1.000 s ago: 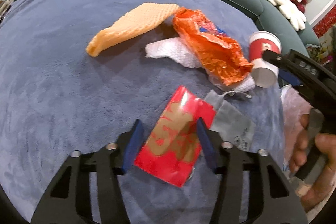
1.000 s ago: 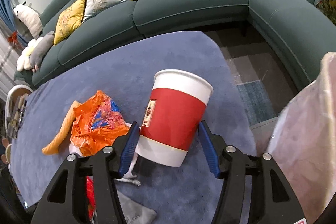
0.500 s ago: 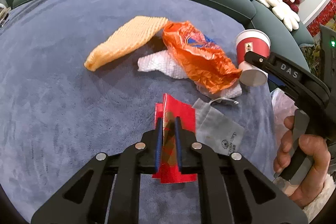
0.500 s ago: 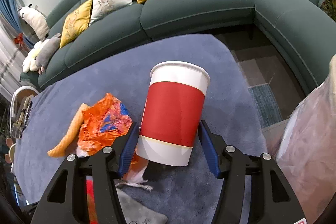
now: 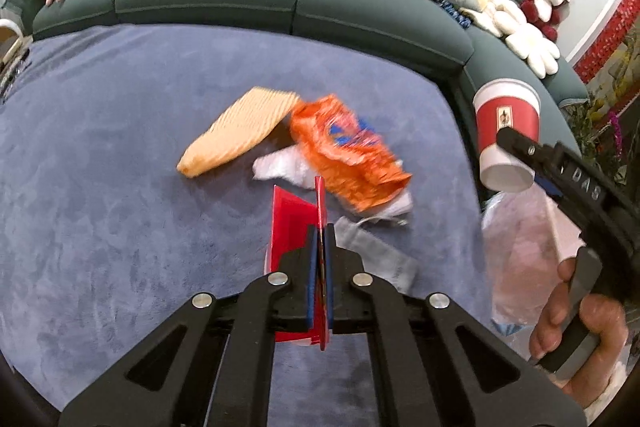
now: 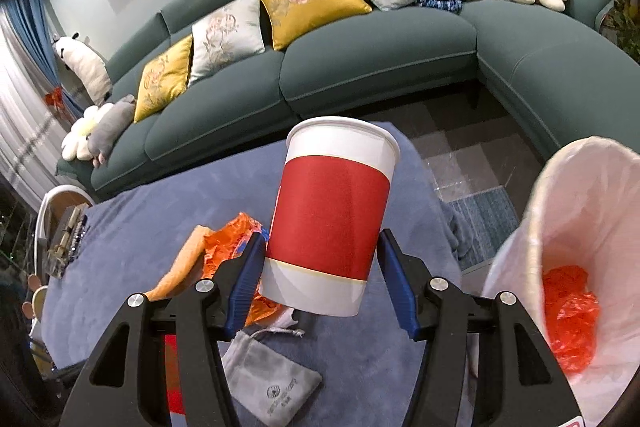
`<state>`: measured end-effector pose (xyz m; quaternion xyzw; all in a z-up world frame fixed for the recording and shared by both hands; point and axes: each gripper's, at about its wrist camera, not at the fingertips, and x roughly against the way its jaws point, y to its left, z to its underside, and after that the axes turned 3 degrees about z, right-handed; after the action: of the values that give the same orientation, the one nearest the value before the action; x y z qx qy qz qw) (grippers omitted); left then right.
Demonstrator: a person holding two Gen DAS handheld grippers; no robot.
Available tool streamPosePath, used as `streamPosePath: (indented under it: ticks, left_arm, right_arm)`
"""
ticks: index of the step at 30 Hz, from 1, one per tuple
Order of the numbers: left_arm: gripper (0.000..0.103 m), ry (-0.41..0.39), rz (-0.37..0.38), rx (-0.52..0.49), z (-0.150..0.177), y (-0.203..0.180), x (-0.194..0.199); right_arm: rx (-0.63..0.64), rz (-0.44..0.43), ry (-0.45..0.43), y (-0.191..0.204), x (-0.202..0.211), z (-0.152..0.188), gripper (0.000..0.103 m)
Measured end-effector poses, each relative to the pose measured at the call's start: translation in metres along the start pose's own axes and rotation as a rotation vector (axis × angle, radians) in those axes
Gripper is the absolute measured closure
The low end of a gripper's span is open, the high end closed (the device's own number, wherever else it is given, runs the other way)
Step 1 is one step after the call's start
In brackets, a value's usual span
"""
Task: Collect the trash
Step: 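Carry envelope and cup over the wastebasket and open both tools to drop them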
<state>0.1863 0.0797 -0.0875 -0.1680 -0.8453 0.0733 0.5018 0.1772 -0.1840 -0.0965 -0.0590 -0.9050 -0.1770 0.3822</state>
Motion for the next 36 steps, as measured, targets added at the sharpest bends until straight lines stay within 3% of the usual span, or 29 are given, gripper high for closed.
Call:
streamPosePath:
  ticks: [6, 12, 22, 28, 36]
  left_arm:
    - [0.1, -0.043, 0.046, -0.058, -0.01, -0.047, 0.018]
    - [0.1, -0.071, 0.123, -0.154, -0.015, -0.119, 0.026]
    - [0.1, -0.047, 0.209, -0.314, 0.002, -0.232, 0.014]
    - [0.1, -0.023, 0.238, -0.388, 0.016, -0.279, 0.004]
    - [0.1, 0.022, 0.264, -0.437, 0.026, -0.312, -0.016]
  right_arm:
    - [-0.015, 0.012, -0.05, -0.02, 0.036, -0.002, 0.047]
    - [-0.051, 0.043, -0.091, -0.057, 0.072, 0.0, 0.047]
    - [-0.128, 0.119, -0.128, -0.137, 0.121, 0.019, 0.047]
    - [-0.172, 0.17, -0.135, -0.177, 0.136, 0.032, 0.047]
    - [-0.216, 0.206, -0.132, -0.206, 0.141, 0.041, 0.047]
